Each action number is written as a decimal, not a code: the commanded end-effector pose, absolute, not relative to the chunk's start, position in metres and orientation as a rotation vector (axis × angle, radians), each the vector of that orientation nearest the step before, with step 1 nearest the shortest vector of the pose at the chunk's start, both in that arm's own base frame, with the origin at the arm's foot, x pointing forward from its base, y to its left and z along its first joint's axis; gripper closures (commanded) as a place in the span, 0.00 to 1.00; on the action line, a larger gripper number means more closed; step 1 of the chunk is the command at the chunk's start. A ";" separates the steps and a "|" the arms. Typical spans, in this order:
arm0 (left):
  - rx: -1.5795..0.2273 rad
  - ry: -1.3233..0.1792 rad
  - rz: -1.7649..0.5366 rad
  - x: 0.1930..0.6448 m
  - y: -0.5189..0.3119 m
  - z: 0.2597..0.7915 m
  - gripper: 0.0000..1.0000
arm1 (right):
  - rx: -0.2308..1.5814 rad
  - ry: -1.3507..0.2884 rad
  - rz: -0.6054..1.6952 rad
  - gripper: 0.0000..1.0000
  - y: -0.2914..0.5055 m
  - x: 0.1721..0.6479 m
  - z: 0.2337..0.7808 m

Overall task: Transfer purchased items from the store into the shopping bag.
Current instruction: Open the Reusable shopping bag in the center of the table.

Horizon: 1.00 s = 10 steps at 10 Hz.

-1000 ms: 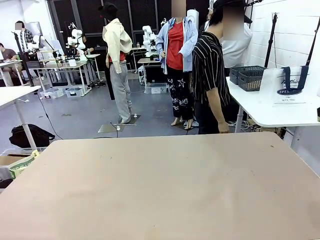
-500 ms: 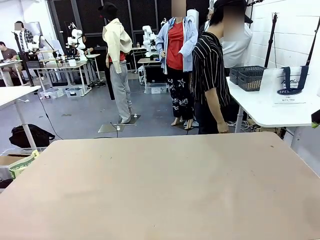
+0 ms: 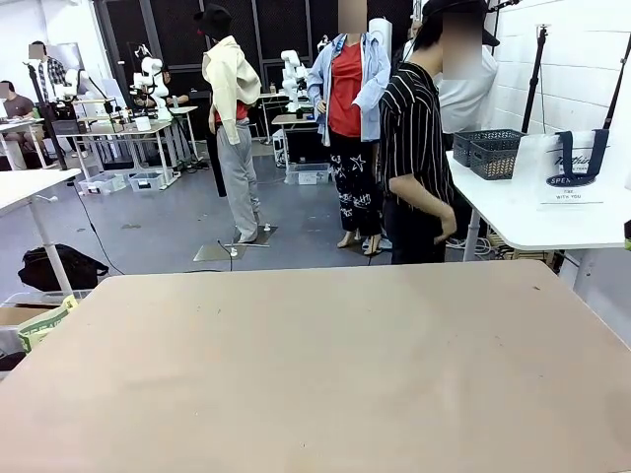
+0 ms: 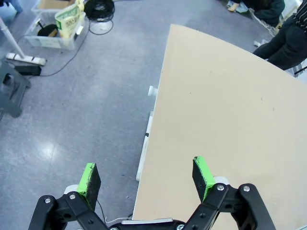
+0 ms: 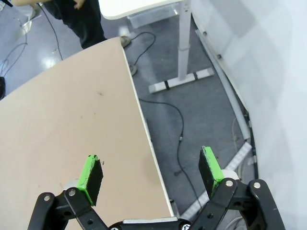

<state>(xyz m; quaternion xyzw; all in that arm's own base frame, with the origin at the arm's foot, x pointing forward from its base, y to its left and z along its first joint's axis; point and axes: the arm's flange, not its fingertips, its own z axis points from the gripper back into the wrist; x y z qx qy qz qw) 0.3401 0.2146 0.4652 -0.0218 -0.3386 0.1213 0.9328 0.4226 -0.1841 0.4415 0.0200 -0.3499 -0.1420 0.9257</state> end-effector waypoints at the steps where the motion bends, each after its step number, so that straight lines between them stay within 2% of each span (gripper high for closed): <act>1: -0.045 -0.693 0.250 0.339 0.215 0.465 0.00 | 0.041 -0.717 -0.287 0.00 -0.183 0.422 0.442; 10: -0.045 -0.693 0.250 0.339 0.215 0.465 0.00 | 0.041 -0.717 -0.287 0.00 -0.183 0.422 0.442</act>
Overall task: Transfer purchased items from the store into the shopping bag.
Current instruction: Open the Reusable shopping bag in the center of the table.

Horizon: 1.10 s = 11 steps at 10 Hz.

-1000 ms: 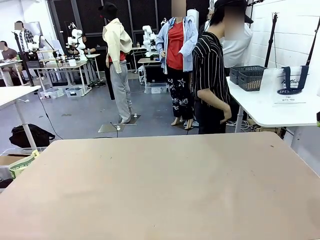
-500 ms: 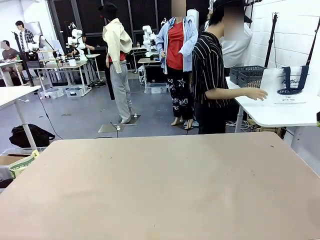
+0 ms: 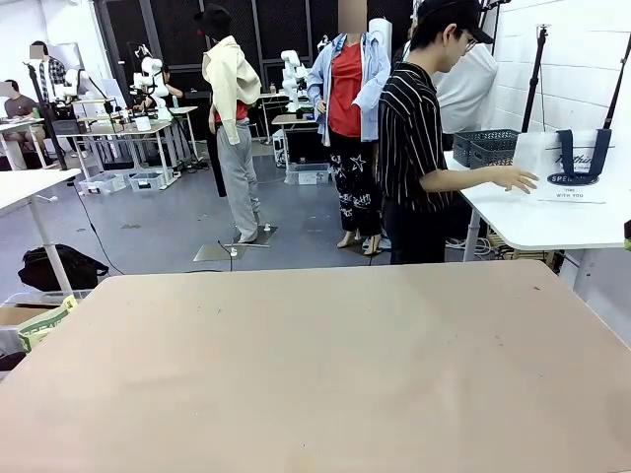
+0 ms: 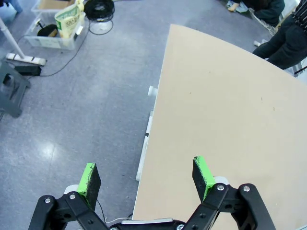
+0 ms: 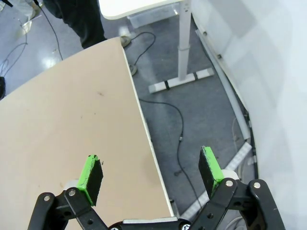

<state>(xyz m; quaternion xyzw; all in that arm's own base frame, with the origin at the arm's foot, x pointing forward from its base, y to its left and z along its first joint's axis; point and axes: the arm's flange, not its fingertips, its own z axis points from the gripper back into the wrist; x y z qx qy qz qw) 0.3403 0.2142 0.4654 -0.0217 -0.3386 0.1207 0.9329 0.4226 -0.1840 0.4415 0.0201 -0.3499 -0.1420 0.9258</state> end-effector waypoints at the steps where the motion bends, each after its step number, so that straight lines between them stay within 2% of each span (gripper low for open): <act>1: -0.045 -0.693 0.250 0.339 0.215 0.465 0.00 | 0.041 -0.717 -0.287 0.00 -0.183 0.422 0.442; 11: -0.045 -0.693 0.250 0.339 0.215 0.465 0.00 | 0.041 -0.717 -0.287 0.00 -0.183 0.422 0.442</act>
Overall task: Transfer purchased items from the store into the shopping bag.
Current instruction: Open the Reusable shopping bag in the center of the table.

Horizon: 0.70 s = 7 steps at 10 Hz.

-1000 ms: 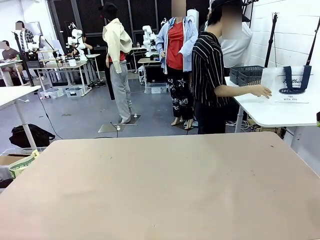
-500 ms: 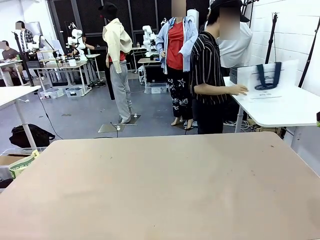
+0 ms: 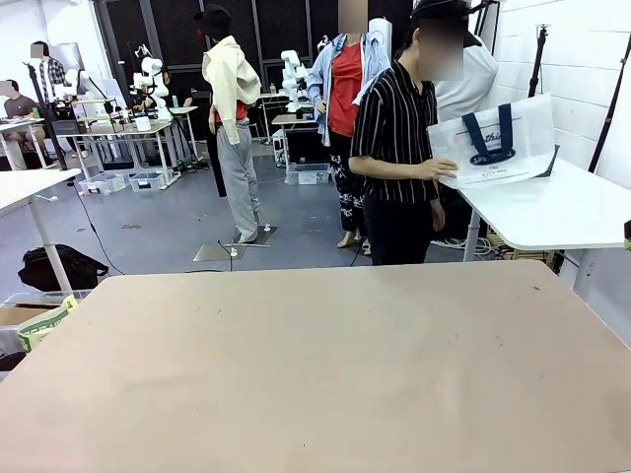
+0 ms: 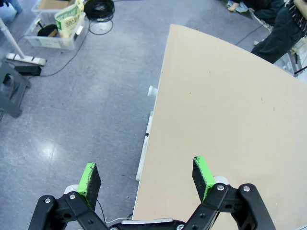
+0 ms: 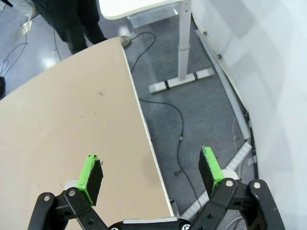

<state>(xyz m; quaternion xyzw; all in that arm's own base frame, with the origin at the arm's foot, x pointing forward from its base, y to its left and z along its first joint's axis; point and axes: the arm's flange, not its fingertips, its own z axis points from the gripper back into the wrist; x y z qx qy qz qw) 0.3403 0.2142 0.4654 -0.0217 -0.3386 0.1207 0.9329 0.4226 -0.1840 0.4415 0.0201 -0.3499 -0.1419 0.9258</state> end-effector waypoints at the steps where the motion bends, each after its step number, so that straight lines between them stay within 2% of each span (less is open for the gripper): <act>1: -0.045 -0.693 0.250 0.339 0.215 0.465 0.00 | 0.041 -0.717 -0.287 0.00 -0.183 0.422 0.442; 7: -0.045 -0.693 0.250 0.339 0.215 0.465 0.00 | 0.041 -0.717 -0.287 0.00 -0.183 0.422 0.442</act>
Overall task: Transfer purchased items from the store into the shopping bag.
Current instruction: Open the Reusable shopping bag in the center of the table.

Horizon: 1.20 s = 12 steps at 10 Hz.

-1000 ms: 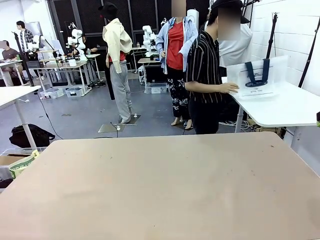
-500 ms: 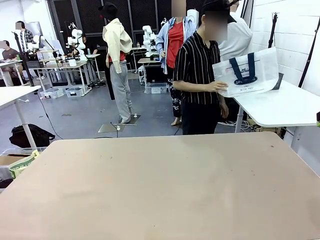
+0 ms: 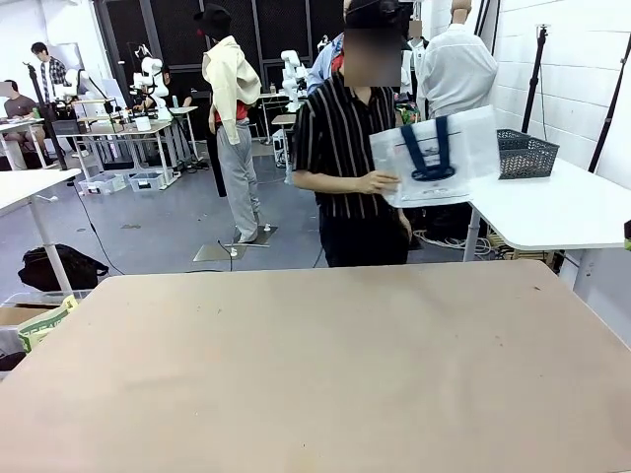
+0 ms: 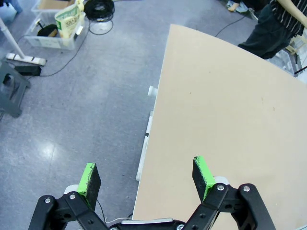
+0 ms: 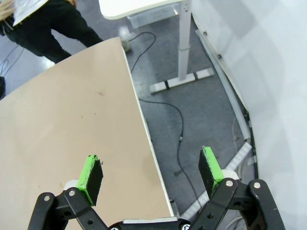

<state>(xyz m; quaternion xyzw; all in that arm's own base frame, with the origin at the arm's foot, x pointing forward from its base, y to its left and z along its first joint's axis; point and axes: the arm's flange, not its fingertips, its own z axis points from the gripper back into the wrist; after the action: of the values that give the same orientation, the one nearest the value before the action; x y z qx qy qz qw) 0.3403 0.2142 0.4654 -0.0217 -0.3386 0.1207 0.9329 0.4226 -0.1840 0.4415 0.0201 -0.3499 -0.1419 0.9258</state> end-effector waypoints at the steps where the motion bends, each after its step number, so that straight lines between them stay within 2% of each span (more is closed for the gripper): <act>1: -0.045 -0.693 0.250 0.339 0.215 0.465 0.00 | 0.041 -0.717 -0.287 0.00 -0.183 0.422 0.442; 12: -0.045 -0.693 0.250 0.339 0.215 0.465 0.00 | 0.041 -0.717 -0.287 0.00 -0.183 0.422 0.442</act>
<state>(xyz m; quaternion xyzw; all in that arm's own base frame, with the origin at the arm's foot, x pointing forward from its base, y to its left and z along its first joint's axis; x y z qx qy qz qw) 0.3403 0.2142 0.4654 -0.0217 -0.3386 0.1207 0.9329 0.4226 -0.1840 0.4415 0.0201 -0.3499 -0.1419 0.9258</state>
